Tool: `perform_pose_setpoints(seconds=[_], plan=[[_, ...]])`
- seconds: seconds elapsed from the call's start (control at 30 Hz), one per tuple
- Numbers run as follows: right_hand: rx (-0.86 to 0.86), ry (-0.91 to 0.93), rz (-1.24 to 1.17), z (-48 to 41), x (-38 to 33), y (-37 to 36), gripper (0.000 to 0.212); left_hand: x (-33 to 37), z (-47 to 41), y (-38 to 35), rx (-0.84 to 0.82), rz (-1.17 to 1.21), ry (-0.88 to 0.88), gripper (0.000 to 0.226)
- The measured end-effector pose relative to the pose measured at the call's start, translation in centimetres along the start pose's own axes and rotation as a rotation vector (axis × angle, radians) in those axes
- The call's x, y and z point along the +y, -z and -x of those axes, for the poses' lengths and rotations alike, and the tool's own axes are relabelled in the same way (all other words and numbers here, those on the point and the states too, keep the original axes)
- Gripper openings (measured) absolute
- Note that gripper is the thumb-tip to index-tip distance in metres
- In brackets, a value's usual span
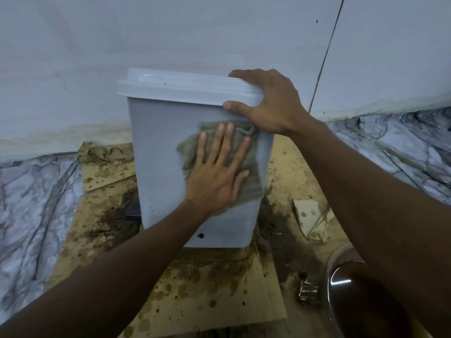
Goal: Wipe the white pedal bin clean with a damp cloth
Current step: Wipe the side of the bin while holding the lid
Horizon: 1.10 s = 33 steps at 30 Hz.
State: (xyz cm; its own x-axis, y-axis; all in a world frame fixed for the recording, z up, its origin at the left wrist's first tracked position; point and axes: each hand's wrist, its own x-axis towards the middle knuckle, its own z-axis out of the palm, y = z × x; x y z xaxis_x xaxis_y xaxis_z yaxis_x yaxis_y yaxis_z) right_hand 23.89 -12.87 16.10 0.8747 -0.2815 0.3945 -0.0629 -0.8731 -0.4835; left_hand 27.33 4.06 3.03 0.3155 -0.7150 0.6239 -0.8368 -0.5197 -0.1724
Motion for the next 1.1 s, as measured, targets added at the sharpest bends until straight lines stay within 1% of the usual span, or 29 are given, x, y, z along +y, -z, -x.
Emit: perform_pose_setpoints(seconds=[0.07, 0.17, 0.23, 0.3, 0.37, 0.4, 0.47, 0.57, 0.63, 0.7, 0.87, 0.93, 1.0, 1.03, 1.1], plan=[[-0.002, -0.004, 0.001, 0.0, -0.1, 0.0, 0.06, 1.8, 1.4, -1.0, -0.045, 0.025, -0.067, 0.069], [0.0, 0.0, -0.001, 0.1, 0.0, 0.1, 0.059, 3.7, 5.8, -2.6, -0.176, 0.054, -0.317, 0.067], [0.006, 0.002, -0.013, 0.3, 0.1, 0.1, 0.059, 3.0, 9.2, -3.1, -0.239, 0.005, -0.48, 0.067], [0.006, 0.008, -0.019, 0.4, 0.1, 0.2, 0.06, 0.8, 11.2, -3.0, -0.241, -0.034, -0.56, 0.067], [0.01, 0.013, -0.023, 0.5, 0.1, 0.3, 0.061, -1.8, 11.2, -2.2, -0.241, -0.04, -0.514, 0.068], [0.013, 0.014, -0.026, 0.5, 0.0, 0.3, 0.061, -3.0, 10.5, -1.8, -0.229, -0.045, -0.452, 0.069], [0.009, 0.011, -0.02, 0.2, -0.3, 0.2, 0.062, -4.4, 8.2, -0.7, -0.153, -0.078, -0.281, 0.07], [0.007, 0.009, -0.007, -0.1, -0.6, -0.1, 0.065, -4.2, 4.5, 0.4, -0.047, -0.096, -0.041, 0.069], [0.011, 0.003, -0.022, -0.2, -0.4, -0.2, 0.068, -2.8, 3.1, 0.3, -0.024, -0.074, 0.026, 0.069], [0.011, -0.009, -0.027, -0.2, -0.2, -0.2, 0.068, -1.3, 3.3, -0.3, -0.04, -0.048, -0.027, 0.071], [0.015, -0.021, -0.032, -0.3, 0.0, -0.4, 0.069, -0.1, 9.5, -2.4, -0.211, -0.017, -0.411, 0.069], [0.011, -0.026, -0.037, -0.3, 0.0, -0.3, 0.068, -1.3, 11.9, -2.6, -0.257, -0.031, -0.497, 0.067], [0.006, -0.022, -0.028, -0.1, 0.0, -0.2, 0.067, -3.5, 12.4, -1.9, -0.251, -0.044, -0.478, 0.065], [0.004, -0.017, -0.025, -0.1, 0.0, -0.1, 0.067, -4.8, 11.8, -1.4, -0.229, -0.054, -0.42, 0.065], [0.002, -0.017, -0.032, -0.2, -0.1, -0.1, 0.066, -7.2, 9.3, -0.1, -0.159, -0.078, -0.244, 0.068]])
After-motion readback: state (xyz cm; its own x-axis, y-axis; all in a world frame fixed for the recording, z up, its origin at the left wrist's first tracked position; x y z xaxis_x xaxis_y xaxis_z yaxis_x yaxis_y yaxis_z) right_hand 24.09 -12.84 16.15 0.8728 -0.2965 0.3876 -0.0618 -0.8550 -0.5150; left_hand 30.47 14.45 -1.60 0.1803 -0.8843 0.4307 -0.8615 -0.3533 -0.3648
